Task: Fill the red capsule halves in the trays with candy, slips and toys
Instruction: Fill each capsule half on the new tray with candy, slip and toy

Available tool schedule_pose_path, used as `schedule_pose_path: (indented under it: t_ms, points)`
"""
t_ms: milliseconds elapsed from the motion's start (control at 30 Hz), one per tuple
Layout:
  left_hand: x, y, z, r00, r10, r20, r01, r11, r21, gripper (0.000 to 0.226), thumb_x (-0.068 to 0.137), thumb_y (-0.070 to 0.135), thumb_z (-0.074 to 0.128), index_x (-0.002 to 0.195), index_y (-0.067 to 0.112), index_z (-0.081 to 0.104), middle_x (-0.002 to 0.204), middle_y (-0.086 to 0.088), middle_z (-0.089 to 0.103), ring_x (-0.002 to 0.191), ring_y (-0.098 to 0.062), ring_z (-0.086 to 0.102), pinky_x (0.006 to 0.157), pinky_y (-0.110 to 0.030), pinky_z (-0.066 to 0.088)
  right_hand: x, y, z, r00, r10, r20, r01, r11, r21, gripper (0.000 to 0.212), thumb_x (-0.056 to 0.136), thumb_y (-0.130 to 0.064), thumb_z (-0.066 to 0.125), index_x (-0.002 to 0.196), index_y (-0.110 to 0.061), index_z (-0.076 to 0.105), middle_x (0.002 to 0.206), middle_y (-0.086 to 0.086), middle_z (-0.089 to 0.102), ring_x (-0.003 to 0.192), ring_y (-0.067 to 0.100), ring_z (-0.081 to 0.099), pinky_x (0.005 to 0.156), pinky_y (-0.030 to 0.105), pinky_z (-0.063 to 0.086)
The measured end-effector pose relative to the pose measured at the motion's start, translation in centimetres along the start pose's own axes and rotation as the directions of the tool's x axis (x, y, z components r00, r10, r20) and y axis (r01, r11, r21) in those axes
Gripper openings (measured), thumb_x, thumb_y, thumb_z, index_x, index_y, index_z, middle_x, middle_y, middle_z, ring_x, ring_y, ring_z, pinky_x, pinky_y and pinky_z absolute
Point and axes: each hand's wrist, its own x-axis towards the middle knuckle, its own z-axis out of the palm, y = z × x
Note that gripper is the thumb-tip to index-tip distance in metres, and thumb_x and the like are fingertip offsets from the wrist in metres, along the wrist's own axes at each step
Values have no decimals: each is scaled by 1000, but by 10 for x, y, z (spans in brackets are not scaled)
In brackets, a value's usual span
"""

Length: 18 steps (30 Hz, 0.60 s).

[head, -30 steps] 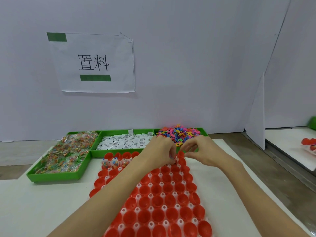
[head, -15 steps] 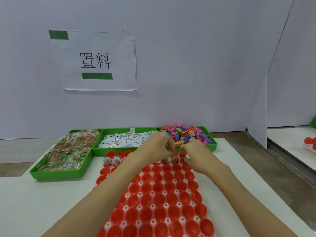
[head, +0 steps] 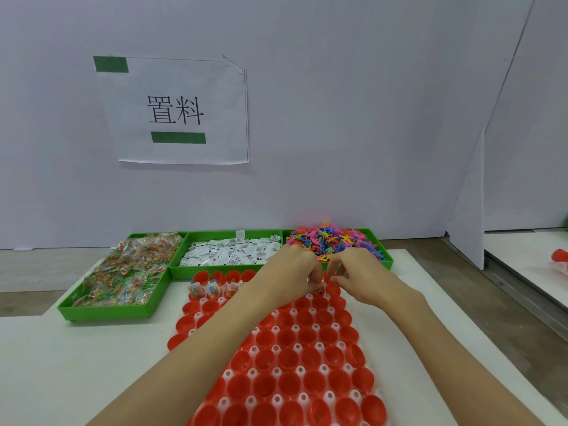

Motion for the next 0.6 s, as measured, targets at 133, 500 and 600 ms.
schedule_pose_path:
  t_ms: [133, 500, 600]
  points:
    - [-2, -2, 0, 1000, 6, 5, -6, 1000, -16, 13, 91, 14, 70, 96, 16, 82, 95, 5, 79, 89, -12, 69, 87, -30, 55, 0, 1, 6, 1000, -5, 20, 5, 1000, 13, 13, 94, -16, 71, 106, -22, 75, 99, -5, 73, 75, 2, 62, 71, 17, 47]
    - [-12, -22, -16, 985, -109, -131, 85, 980, -177, 19, 97, 31, 67, 102, 17, 79, 98, 7, 77, 85, -5, 65, 84, -22, 51, -1, -2, -10, 999, -39, -16, 39, 998, 38, 18, 97, -21, 67, 115, -23, 70, 93, -5, 70, 74, 2, 60, 64, 12, 39]
    - [-33, -56, -26, 926, -308, -218, 268, 943, -195, 20, 101, 29, 61, 104, 16, 76, 102, 5, 75, 85, -6, 61, 83, -24, 52, -4, -3, -16, 996, -50, -75, 60, 990, 125, 28, 100, -24, 63, 128, -25, 60, 80, -2, 70, 70, 7, 64, 59, 12, 39]
